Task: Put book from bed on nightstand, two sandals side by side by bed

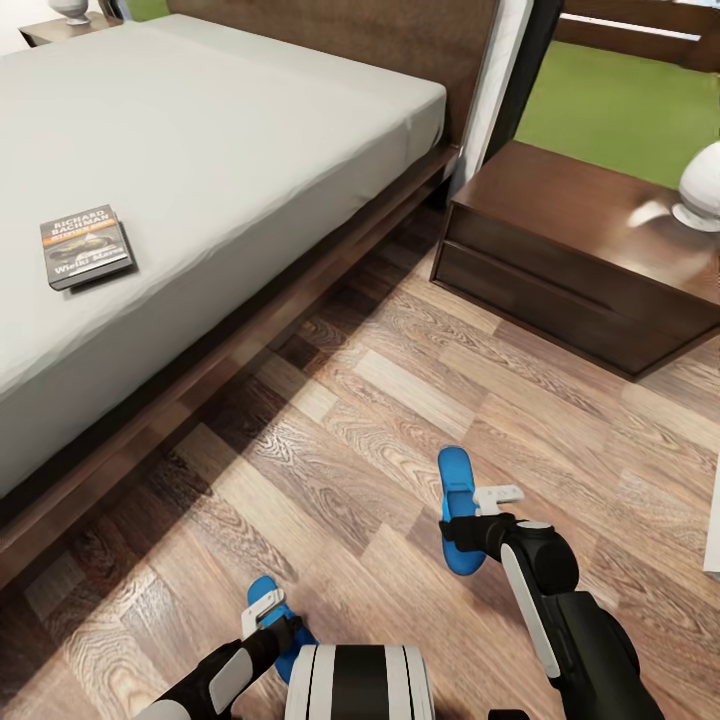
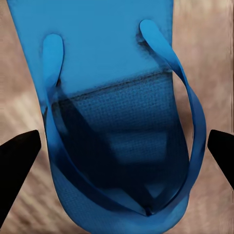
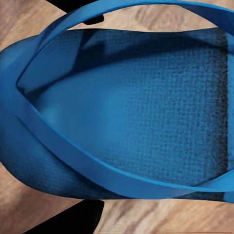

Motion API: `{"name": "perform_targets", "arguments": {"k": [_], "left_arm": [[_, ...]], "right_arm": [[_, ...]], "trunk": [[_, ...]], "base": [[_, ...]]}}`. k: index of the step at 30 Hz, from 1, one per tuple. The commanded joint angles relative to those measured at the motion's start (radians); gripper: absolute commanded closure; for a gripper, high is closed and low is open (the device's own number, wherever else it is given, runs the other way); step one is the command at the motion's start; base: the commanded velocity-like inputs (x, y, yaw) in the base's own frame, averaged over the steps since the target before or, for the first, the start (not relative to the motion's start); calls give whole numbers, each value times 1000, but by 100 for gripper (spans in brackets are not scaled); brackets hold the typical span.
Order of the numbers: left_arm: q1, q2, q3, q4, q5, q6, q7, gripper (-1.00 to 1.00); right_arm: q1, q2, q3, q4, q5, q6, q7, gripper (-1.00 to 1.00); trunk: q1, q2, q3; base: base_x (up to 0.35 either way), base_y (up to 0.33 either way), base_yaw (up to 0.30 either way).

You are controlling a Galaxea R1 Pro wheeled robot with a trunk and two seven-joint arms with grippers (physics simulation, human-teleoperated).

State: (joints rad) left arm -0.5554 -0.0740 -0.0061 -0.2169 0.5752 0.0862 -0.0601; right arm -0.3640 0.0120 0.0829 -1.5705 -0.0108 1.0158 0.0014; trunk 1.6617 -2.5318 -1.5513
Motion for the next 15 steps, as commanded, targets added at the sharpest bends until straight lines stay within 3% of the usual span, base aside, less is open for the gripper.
{"name": "perform_targets", "arguments": {"k": [1, 15], "left_arm": [[0, 0, -1, -1, 7, 5, -1, 100], [0, 0, -2, 0, 7, 4, 0, 100]], "right_arm": [[0, 0, 0, -1, -1, 4, 0, 100], [-1, 0, 0, 0, 0, 4, 1, 100]], "trunk": [[-1, 0, 3], [-7, 3, 58]], "base": [[0, 0, 0], [0, 0, 0]]}}
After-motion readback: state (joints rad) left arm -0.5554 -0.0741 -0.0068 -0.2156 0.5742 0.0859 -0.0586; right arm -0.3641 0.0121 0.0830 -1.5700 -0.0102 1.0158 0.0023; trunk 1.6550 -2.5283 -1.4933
